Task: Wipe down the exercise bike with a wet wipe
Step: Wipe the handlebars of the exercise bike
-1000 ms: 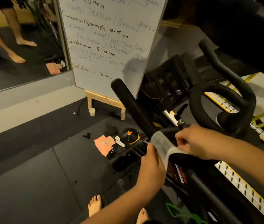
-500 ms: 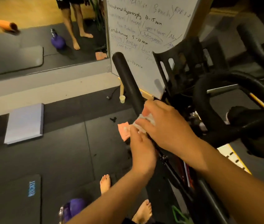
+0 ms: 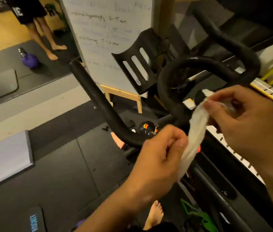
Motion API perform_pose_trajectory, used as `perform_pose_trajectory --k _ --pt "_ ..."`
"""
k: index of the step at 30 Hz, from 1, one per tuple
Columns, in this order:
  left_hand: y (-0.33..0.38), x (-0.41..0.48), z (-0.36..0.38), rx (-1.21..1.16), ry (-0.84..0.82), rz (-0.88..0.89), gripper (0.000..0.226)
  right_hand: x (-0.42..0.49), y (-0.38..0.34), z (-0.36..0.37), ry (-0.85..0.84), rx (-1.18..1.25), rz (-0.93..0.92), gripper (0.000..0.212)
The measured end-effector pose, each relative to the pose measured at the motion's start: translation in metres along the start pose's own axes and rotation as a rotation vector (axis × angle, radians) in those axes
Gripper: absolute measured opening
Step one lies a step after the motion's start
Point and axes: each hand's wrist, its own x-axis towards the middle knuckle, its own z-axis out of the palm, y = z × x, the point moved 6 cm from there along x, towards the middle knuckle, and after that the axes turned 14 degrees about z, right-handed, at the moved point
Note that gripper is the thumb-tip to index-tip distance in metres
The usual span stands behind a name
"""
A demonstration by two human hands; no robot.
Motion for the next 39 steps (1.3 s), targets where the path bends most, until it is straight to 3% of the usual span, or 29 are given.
perform_pose_trajectory --k 2,4,7,12,15,18,24,28,31,35,39 --pt "0.014 0.021 -0.02 0.032 0.073 0.107 0.011 -0.006 -0.003 0.012 0.052 -0.028 -0.016 0.012" --pt "0.011 0.045 -0.029 0.177 0.065 0.144 0.007 -0.015 -0.004 0.029 0.085 -0.225 -0.07 0.031" --pt "-0.005 0.065 -0.019 0.346 -0.029 0.152 0.02 -0.025 -0.003 0.04 0.183 -0.544 -0.18 0.029" --pt "-0.017 0.058 -0.015 0.37 0.041 0.312 0.015 -0.012 0.006 0.034 0.171 -0.445 -0.163 0.016" --pt "-0.015 0.056 -0.009 0.46 -0.014 0.356 0.02 0.039 0.028 -0.011 0.332 -0.552 -0.062 0.018" --pt "-0.016 0.057 -0.006 0.448 -0.066 0.333 0.016 0.082 0.049 -0.05 0.303 -0.67 0.106 0.021" --pt "-0.017 0.058 -0.009 0.404 -0.024 0.318 0.015 0.006 0.015 0.015 0.228 -0.507 -0.122 0.028" --pt "-0.016 0.058 -0.002 0.422 -0.1 0.305 0.021 -0.025 0.006 0.041 0.028 -0.482 -0.288 0.021" --pt "-0.018 0.058 0.002 0.539 -0.153 0.287 0.024 0.019 0.021 0.007 0.153 -0.437 -0.24 0.027" --pt "-0.02 0.061 0.013 0.786 -0.297 0.306 0.058 0.07 0.049 -0.03 0.263 -0.531 0.105 0.023" --pt "-0.031 0.062 0.021 0.962 -0.413 0.263 0.068 0.038 0.039 -0.015 0.349 -0.48 0.049 0.028"
